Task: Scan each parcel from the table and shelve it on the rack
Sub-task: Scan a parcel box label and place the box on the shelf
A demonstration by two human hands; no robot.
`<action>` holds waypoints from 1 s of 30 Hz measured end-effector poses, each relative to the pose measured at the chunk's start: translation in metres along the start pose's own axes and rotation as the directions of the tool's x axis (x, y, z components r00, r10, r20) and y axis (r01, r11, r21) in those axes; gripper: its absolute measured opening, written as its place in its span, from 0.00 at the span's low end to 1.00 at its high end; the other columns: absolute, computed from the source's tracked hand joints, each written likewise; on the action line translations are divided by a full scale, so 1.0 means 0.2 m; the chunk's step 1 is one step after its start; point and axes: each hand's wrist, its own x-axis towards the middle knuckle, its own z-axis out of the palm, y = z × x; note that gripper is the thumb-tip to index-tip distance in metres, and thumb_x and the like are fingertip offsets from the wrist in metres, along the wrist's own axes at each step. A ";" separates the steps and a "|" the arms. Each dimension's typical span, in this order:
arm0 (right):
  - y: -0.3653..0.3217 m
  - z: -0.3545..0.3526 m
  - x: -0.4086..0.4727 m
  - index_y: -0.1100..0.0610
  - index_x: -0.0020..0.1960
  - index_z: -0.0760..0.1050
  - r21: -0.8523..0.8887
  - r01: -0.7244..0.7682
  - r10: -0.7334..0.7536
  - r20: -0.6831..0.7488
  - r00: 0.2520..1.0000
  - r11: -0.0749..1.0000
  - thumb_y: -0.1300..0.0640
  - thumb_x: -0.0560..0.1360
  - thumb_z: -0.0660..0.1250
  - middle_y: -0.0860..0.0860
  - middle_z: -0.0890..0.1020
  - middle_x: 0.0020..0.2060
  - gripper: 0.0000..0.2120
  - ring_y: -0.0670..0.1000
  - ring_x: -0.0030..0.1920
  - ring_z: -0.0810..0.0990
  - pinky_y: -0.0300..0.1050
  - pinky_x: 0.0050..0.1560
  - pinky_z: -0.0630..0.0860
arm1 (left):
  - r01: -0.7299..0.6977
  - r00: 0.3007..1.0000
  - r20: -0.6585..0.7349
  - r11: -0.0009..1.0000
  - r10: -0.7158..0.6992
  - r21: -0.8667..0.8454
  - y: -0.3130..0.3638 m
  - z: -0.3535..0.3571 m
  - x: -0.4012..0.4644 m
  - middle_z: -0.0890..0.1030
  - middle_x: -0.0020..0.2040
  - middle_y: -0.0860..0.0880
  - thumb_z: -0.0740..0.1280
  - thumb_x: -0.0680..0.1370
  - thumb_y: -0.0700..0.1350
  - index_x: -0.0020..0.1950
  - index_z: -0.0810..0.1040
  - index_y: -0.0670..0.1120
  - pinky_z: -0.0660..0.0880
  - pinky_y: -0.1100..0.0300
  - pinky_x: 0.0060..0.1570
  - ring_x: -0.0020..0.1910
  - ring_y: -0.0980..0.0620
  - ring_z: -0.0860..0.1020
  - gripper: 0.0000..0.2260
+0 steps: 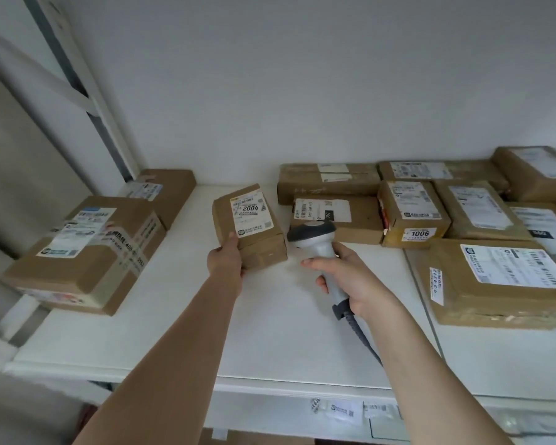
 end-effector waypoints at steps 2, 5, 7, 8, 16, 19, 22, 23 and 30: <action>0.00 0.01 0.00 0.57 0.61 0.75 -0.007 0.006 -0.006 -0.006 1.000 1.000 0.63 0.74 0.72 0.57 0.79 0.45 0.16 0.48 0.29 0.75 0.39 0.29 0.72 | -0.002 1.000 -0.026 1.000 0.002 -0.013 0.00 0.01 0.01 0.75 0.50 0.46 0.66 0.80 0.54 0.58 0.71 0.45 0.77 0.53 0.51 0.50 0.45 0.75 0.14; -0.01 0.01 0.00 0.60 0.60 0.75 -0.038 0.007 -0.007 -0.006 1.000 0.999 0.63 0.74 0.72 0.58 0.79 0.44 0.16 0.48 0.26 0.73 0.40 0.28 0.70 | -0.004 0.997 -0.082 1.000 0.002 -0.031 0.01 0.03 0.01 0.74 0.51 0.45 0.63 0.80 0.56 0.64 0.72 0.43 0.78 0.51 0.53 0.49 0.44 0.75 0.19; -0.03 0.02 0.01 0.62 0.60 0.74 -0.057 -0.005 0.006 0.007 1.000 0.998 0.64 0.73 0.72 0.58 0.79 0.44 0.16 0.47 0.24 0.73 0.39 0.27 0.68 | 0.006 0.995 -0.103 0.997 -0.014 -0.083 0.02 0.05 0.01 0.73 0.53 0.45 0.62 0.80 0.56 0.67 0.70 0.43 0.79 0.51 0.50 0.50 0.44 0.74 0.21; -0.04 0.03 0.01 0.62 0.60 0.75 -0.063 -0.013 0.014 0.012 1.000 0.998 0.64 0.73 0.72 0.57 0.79 0.43 0.17 0.47 0.23 0.73 0.39 0.26 0.68 | 0.014 0.994 -0.104 0.995 -0.024 -0.098 0.03 0.06 0.00 0.72 0.54 0.45 0.62 0.80 0.56 0.67 0.69 0.43 0.79 0.52 0.49 0.50 0.44 0.74 0.21; -0.11 0.00 -0.02 0.56 0.61 0.74 -0.110 -0.033 0.037 0.030 0.999 0.993 0.62 0.74 0.73 0.53 0.80 0.42 0.17 0.47 0.28 0.76 0.38 0.28 0.72 | -0.015 0.990 -0.140 0.999 0.021 0.040 0.08 0.10 0.08 0.76 0.63 0.42 0.60 0.80 0.58 0.67 0.71 0.43 0.75 0.46 0.61 0.60 0.40 0.76 0.24; -0.11 0.00 -0.01 0.55 0.62 0.74 -0.114 -0.037 0.038 0.014 0.999 0.993 0.62 0.73 0.73 0.53 0.80 0.43 0.19 0.47 0.28 0.76 0.39 0.30 0.72 | -0.059 0.938 -0.328 0.984 0.112 0.168 0.13 0.07 0.13 0.68 0.69 0.40 0.58 0.82 0.56 0.70 0.67 0.40 0.70 0.51 0.64 0.66 0.40 0.72 0.24; -0.10 0.00 0.01 0.57 0.63 0.74 -0.105 -0.033 0.032 -0.008 0.999 0.994 0.62 0.73 0.74 0.54 0.80 0.44 0.20 0.48 0.29 0.76 0.40 0.29 0.72 | -0.060 0.886 -0.432 0.967 0.166 0.249 0.17 0.06 0.09 0.65 0.68 0.40 0.61 0.80 0.59 0.70 0.62 0.39 0.68 0.56 0.55 0.63 0.43 0.72 0.29; -0.09 0.00 0.02 0.57 0.63 0.74 -0.109 -0.037 0.036 -0.012 0.999 0.993 0.62 0.72 0.74 0.54 0.80 0.44 0.20 0.48 0.29 0.76 0.40 0.29 0.72 | -0.044 0.908 -0.396 0.970 0.139 0.238 0.17 0.06 0.09 0.67 0.67 0.41 0.62 0.78 0.62 0.71 0.61 0.40 0.68 0.57 0.54 0.63 0.43 0.72 0.32; -0.09 0.02 0.05 0.54 0.65 0.73 -0.164 -0.067 0.071 0.014 0.997 0.984 0.60 0.72 0.75 0.54 0.80 0.48 0.23 0.49 0.32 0.76 0.38 0.31 0.73 | 0.216 0.975 0.128 0.904 -0.180 -0.369 0.23 0.13 0.15 0.76 0.56 0.42 0.72 0.75 0.53 0.60 0.67 0.49 0.80 0.39 0.50 0.55 0.39 0.78 0.20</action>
